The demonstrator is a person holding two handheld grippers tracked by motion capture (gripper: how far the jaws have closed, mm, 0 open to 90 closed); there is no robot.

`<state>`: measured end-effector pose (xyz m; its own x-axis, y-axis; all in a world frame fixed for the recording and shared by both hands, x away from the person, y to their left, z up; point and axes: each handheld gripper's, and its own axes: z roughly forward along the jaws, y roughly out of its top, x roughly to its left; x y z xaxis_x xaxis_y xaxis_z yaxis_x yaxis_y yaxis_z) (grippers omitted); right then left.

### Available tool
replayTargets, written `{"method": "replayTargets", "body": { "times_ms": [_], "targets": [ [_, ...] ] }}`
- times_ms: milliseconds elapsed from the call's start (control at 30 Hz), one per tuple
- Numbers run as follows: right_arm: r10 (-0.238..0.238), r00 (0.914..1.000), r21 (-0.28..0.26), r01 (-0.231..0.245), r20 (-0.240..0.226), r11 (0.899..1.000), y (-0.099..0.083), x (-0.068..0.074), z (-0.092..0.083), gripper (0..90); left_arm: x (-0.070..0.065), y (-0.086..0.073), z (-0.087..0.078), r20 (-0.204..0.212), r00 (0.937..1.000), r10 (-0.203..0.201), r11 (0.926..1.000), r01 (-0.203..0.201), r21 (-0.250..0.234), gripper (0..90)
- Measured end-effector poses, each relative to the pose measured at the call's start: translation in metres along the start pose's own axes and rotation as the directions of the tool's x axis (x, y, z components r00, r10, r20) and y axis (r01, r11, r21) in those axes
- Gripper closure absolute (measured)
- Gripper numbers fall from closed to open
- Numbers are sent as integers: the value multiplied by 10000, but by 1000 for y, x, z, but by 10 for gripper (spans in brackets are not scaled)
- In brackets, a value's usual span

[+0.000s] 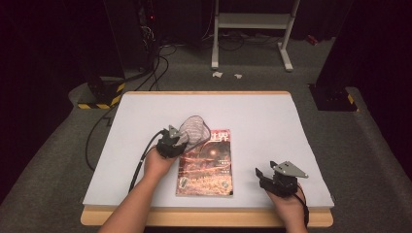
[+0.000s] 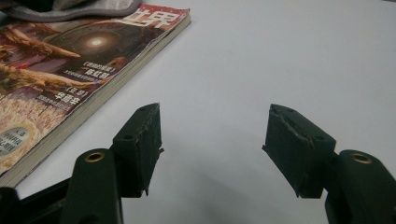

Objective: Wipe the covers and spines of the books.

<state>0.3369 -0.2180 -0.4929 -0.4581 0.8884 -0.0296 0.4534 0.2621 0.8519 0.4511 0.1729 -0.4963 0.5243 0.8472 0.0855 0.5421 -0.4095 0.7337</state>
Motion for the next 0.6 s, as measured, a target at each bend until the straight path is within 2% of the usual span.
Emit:
{"method": "replayTargets", "body": {
  "times_ms": [200,300,433,600],
  "targets": [
    [-22,10000,51,22,18,10000,0,0,1,360,5,-2,-4,-219,9997,67,9998,-62,202,662],
    [-23,10000,67,23,11,10000,-1,0,1,360,6,-2,-3,-199,9998,-14,9998,19,215,662],
    [-68,10000,88,68,2,9999,-1,0,2,360,5,-1,-3,-192,9998,-59,9998,62,185,662],
    [-63,10000,112,63,-1,9999,-1,1,3,360,-2,5,0,-95,9999,120,9995,-118,280,662]
  ]
}}
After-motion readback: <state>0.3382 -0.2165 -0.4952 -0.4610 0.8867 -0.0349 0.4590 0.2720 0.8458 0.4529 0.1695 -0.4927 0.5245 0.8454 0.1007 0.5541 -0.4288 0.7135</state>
